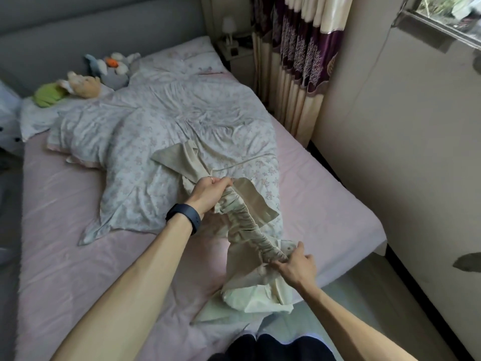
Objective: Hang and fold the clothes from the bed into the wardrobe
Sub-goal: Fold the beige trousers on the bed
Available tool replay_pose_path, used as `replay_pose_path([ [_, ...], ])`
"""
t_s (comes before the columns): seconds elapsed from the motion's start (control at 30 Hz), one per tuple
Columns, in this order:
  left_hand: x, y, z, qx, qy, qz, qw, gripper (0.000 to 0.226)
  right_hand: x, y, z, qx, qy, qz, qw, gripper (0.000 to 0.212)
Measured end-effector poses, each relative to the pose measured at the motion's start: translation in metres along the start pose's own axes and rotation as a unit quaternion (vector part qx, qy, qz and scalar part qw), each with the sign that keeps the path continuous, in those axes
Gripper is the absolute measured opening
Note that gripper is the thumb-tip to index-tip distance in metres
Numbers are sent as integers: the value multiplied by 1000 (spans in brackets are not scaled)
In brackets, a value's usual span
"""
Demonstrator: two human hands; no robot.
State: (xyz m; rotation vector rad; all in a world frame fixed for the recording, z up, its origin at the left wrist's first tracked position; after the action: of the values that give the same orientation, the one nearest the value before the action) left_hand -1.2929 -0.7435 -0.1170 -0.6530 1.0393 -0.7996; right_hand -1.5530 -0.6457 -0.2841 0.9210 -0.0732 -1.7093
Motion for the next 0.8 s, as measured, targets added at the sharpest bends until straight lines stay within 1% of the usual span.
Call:
replay_pose_path([
  [0.03,-7,-2,0,7,-12,-9,1000,19,4,-3,5,-9,7,-5,1000,73],
  [0.07,-15,-5,2,14,-28,-20,999,13,5,-2,11,-28,14,12,999,53],
  [0.1,-24,-8,5,22,-39,-34,998,12,7,0,17,-38,14,38,998,37],
  [0.17,-42,-14,13,50,-40,-62,996,11,9,10,38,-8,-7,88,996,23],
  [0.2,-50,-17,18,72,-38,-67,994,15,11,16,52,19,-23,110,994,21],
  [0.27,-69,-24,29,119,-48,-70,989,33,13,30,91,53,-60,159,984,19],
  [0.33,-89,-33,41,132,-49,-73,987,50,8,53,138,64,-95,217,969,17],
  [0.37,-98,-40,47,141,-48,-71,986,53,5,65,161,66,-119,253,958,15],
  [0.4,-106,-46,53,148,-50,-72,985,58,0,76,183,68,-145,288,944,15],
  [0.47,-131,-62,64,145,-64,-95,983,70,-24,97,230,55,-197,344,916,26],
  [0.5,-140,-71,72,156,-87,-109,978,75,-34,108,250,44,-210,364,906,29],
  [0.53,-151,-80,79,182,-123,-126,967,70,-43,118,266,31,-217,385,897,29],
  [0.57,-167,-92,88,208,-173,-147,951,57,-56,130,284,17,-221,410,885,28],
  [0.6,-183,-103,96,225,-224,-169,933,39,-68,141,299,-1,-222,431,875,28],
  [0.63,-201,-116,104,230,-264,-189,918,31,-81,154,313,-15,-223,447,866,28],
  [0.7,-232,-141,120,221,-327,-233,889,43,-104,178,338,-34,-233,476,847,30],
  [0.73,-246,-152,129,210,-354,-254,875,44,-118,190,349,-43,-246,492,834,30],
  [0.8,-277,-174,150,170,-395,-281,858,44,-150,214,369,-69,-295,529,793,27],
])
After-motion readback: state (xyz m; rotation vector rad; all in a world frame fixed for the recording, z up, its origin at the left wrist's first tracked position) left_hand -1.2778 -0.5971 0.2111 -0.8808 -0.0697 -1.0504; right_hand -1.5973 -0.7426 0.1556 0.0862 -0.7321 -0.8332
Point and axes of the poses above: each hand's wrist, its own x-axis towards the middle knuckle, its own z-axis out of the back of the hand, y = z × x, the point moved 5 cm from there along x, towards the middle knuckle, and after that the axes turned 5 degrees about z, right-handed, at the moved point
